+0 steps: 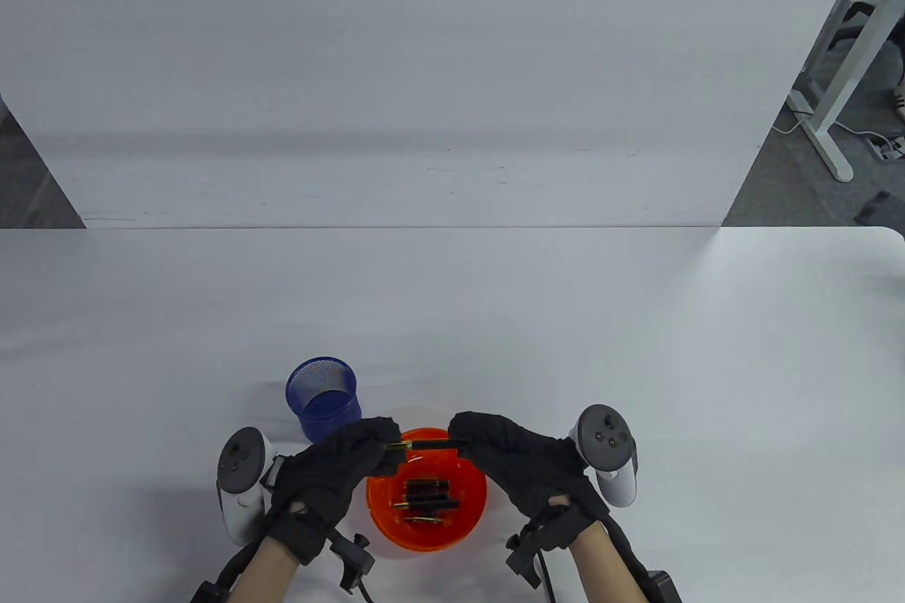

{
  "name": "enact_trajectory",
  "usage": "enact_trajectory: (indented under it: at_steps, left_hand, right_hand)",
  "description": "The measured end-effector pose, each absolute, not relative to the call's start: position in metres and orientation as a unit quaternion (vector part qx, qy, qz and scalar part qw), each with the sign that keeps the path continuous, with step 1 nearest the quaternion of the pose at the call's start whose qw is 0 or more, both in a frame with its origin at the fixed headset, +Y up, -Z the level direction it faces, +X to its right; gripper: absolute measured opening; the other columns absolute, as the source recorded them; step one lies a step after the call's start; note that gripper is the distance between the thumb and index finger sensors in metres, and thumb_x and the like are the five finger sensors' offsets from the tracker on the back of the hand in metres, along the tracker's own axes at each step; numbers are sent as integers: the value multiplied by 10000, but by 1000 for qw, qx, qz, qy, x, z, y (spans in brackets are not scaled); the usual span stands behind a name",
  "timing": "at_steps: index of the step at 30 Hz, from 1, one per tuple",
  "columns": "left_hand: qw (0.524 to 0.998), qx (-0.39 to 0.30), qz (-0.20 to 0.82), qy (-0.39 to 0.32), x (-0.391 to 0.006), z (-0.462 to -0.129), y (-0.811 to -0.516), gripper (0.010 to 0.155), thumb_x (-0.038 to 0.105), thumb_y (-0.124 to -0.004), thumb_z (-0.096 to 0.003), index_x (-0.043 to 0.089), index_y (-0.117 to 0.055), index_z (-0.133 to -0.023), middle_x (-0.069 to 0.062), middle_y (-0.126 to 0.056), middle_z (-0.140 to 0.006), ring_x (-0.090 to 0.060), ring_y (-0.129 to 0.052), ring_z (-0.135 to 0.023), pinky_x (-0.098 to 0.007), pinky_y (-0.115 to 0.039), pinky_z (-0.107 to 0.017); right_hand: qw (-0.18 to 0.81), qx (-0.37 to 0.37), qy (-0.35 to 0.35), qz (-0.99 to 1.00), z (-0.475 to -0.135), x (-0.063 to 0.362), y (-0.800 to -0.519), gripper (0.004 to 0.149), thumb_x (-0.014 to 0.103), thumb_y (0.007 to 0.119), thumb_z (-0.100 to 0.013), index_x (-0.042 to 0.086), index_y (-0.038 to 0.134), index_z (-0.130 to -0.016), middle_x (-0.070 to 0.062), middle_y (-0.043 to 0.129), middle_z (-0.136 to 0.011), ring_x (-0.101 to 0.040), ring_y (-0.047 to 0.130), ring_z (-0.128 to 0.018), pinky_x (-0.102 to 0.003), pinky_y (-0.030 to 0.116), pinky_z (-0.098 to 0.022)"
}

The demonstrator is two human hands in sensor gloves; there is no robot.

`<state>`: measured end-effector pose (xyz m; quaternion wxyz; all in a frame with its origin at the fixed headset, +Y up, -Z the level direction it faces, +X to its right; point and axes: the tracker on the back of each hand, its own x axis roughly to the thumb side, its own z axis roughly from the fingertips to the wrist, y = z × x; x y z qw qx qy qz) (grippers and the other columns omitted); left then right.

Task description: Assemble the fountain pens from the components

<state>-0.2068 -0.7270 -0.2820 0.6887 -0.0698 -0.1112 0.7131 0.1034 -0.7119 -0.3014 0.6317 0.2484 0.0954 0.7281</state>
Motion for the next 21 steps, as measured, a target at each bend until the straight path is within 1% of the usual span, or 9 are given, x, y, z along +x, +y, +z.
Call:
enact_trajectory:
  at_steps: [3,6,9,11,13,16,21]
  left_hand:
    - [689,-70,713,-113,-207,-282,-726,415,226,-785,-537,155,-843,-942,-176,-978,-824,-408,-951,-686,-689,-639,-625]
    - [690,-70,711,-115,-206,-282,-726,415,227,-785,-537,156,-843,-942,-177,-978,-824,-408,-951,-686,-690,-640,-624]
    - [690,-70,711,-115,-206,-282,-726,415,227,-785,-537,157,-843,-942,-175,-978,-824,-407,-951,-686,-690,-640,-624]
    - [689,-70,713,-114,-207,-282,-727,415,227,-784,-538,154,-843,-942,-176,-978,-825,-407,-951,-686,-689,-640,-624]
    - [688,-70,713,-113,-207,-282,-727,415,226,-784,-538,154,-843,-943,-177,-977,-825,-409,-950,-686,-690,-639,-625]
    - [688,-70,714,-113,-207,-282,-727,416,226,-784,-537,154,-843,-943,-176,-977,-825,-410,-950,-686,-690,-640,-624]
    - [690,-71,712,-115,-207,-282,-727,415,226,-784,-538,156,-843,-942,-176,-978,-824,-408,-951,-686,-689,-639,-625]
  right_hand:
    - [622,243,87,739,-301,103,-711,395,228,800,-573,184,801,-966,-219,881,-966,-464,870,-776,-714,611,-621]
    - [628,240,89,735,-302,104,-713,420,266,785,-583,137,775,-983,-207,913,-920,-453,893,-733,-710,618,-614]
    - [634,237,90,731,-302,104,-714,436,282,783,-584,116,769,-987,-207,919,-907,-455,897,-720,-711,618,-610]
    - [634,240,91,730,-302,104,-714,445,288,790,-584,132,758,-999,-217,891,-943,-464,876,-752,-713,613,-614]
    - [634,246,96,727,-302,104,-714,431,276,799,-582,182,764,-1001,-239,849,-992,-485,844,-795,-720,598,-619]
    - [625,247,92,735,-302,104,-713,392,234,804,-574,203,806,-965,-222,870,-978,-472,861,-786,-718,605,-622]
    - [630,241,91,733,-302,103,-714,424,273,782,-585,130,774,-984,-207,921,-907,-455,896,-721,-712,617,-611]
